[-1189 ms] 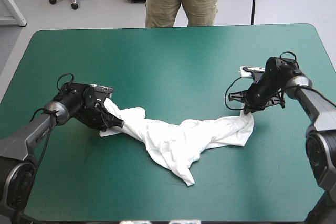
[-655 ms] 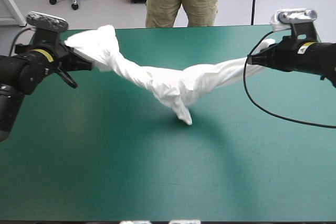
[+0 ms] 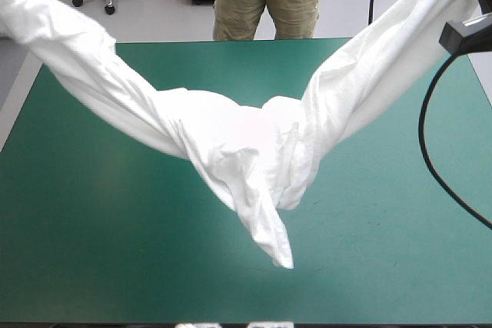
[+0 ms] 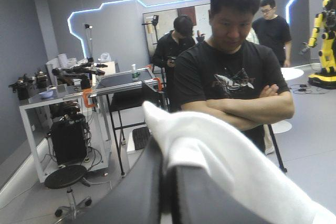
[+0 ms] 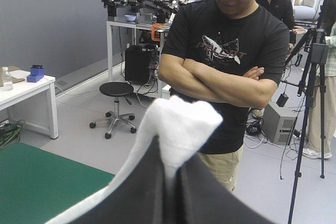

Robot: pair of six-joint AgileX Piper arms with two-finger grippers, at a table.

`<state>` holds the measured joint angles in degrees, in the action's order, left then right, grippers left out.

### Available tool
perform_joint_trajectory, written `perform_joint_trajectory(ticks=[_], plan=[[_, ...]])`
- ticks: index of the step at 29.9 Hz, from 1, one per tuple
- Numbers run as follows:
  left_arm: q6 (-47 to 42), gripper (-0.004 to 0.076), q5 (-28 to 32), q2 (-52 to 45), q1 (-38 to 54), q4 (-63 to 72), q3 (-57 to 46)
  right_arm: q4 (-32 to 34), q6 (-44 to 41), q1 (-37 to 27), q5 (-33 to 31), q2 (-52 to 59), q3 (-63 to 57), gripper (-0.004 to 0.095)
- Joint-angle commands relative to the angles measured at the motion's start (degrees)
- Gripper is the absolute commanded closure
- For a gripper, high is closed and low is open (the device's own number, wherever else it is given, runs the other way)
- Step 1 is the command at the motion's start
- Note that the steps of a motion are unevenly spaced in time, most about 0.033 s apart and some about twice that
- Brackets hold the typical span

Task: Fold the cloth

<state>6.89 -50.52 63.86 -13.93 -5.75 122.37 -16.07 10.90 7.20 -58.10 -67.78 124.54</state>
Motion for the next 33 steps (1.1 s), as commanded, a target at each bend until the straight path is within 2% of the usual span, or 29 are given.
perform_joint_trajectory(ticks=[1, 4, 7, 11, 12, 17, 22, 25, 30, 33], plan=[[1.3, 0.0733, 1.5, -2.0, -3.2, -0.5, 0.1, 3.7, 0.3, 3.0, 1.3, 1.5, -0.3, 0.0925], [1.4, 0.0733, -1.5, -3.8, -7.8, -6.7, -3.7, 11.5, -1.6, 8.7, -1.0, 4.0, -4.9, 0.0925], [-0.8, 0.0733, -5.5, -5.7, -12.1, -13.0, -10.1, 22.4, -5.0, 15.2, -3.4, 7.6, -11.7, 0.0925], [-7.7, 0.0733, -13.5, -6.8, -13.4, -15.9, -20.9, 31.0, -11.8, 16.9, -8.1, 10.4, -21.1, 0.0925], [-9.1, 0.0733, -13.9, -7.0, -13.4, -16.2, -23.5, 32.5, -13.7, 16.9, -8.9, 10.8, -23.4, 0.0925], [-18.4, 0.0733, -8.5, -6.8, -13.4, -18.6, -41.6, 38.1, -18.6, 16.9, -8.7, 11.1, -34.7, 0.0925], [-26.3, 0.0733, -0.6, -3.0, -13.3, -22.7, -52.8, 43.3, -26.7, 16.9, -1.8, 9.1, -47.1, 0.0925], [-28.1, 0.0733, 0.9, 2.4, -13.2, -24.9, -54.7, 43.4, -29.0, 16.8, 3.3, 5.7, -51.2, 0.0925], [-28.8, 0.0733, 5.8, 13.0, -8.9, -24.5, -54.4, 42.6, -32.1, 15.7, 7.6, -3.6, -51.5, 0.0926], [-28.7, 0.0733, 7.2, 17.5, -4.9, -20.1, -54.4, 35.9, -31.7, 12.0, 9.5, -9.0, -50.4, 0.0925]])
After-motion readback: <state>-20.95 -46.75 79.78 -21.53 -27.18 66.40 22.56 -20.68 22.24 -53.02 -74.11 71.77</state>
